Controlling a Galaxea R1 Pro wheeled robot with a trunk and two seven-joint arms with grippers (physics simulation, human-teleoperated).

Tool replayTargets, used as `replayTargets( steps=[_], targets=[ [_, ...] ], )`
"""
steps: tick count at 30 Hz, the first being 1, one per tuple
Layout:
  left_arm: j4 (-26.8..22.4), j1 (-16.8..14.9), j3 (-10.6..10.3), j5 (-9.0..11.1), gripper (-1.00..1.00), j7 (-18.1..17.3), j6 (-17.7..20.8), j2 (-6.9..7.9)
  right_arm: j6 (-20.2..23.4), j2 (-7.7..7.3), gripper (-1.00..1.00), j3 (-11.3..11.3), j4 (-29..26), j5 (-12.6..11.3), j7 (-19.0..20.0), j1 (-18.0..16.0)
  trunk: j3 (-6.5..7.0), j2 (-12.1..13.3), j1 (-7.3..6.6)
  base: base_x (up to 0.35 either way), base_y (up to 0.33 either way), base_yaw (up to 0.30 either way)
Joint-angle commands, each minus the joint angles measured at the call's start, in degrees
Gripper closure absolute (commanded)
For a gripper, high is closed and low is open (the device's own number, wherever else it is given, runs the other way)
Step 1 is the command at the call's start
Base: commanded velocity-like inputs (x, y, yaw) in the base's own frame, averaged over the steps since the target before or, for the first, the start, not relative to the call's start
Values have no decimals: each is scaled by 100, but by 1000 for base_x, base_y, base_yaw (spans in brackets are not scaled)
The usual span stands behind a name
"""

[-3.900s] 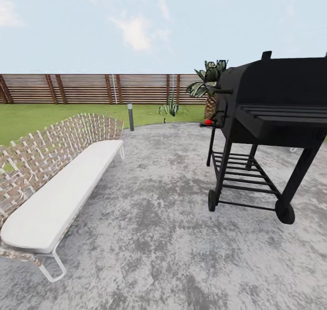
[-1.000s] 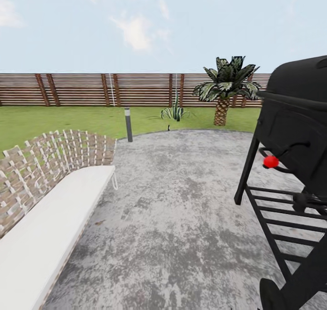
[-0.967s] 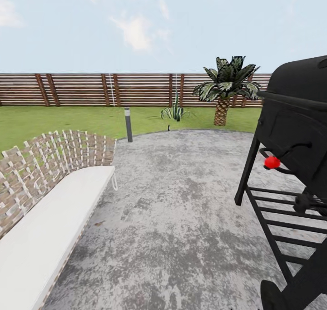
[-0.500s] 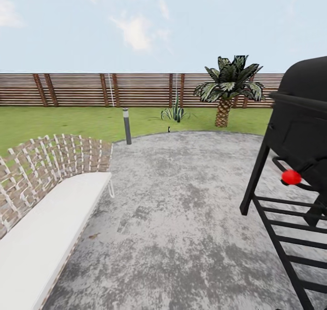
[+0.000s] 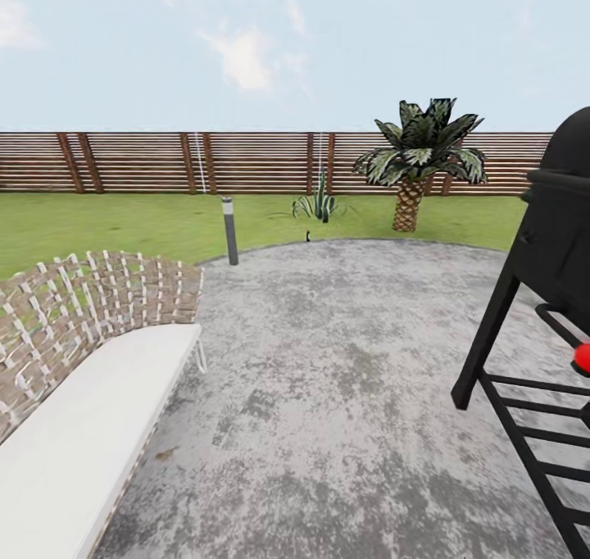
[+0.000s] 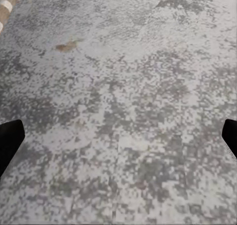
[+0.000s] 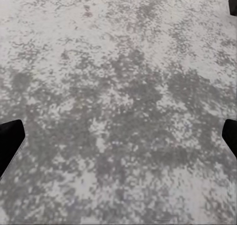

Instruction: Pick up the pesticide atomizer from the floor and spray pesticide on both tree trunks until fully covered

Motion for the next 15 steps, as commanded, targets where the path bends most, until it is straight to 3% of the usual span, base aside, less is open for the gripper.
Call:
replayTargets(
  steps=[1,15],
  targets=[
    [0,0,-4,0,-100,0,0,0,-1,0,-100,-1,0,0,0,0,0,0,0,337,20,0],
    [0,2,-12,0,-100,0,0,0,6,0,-100,14,5,5,0,0,0,0,0,339,3,-51]
  ],
)
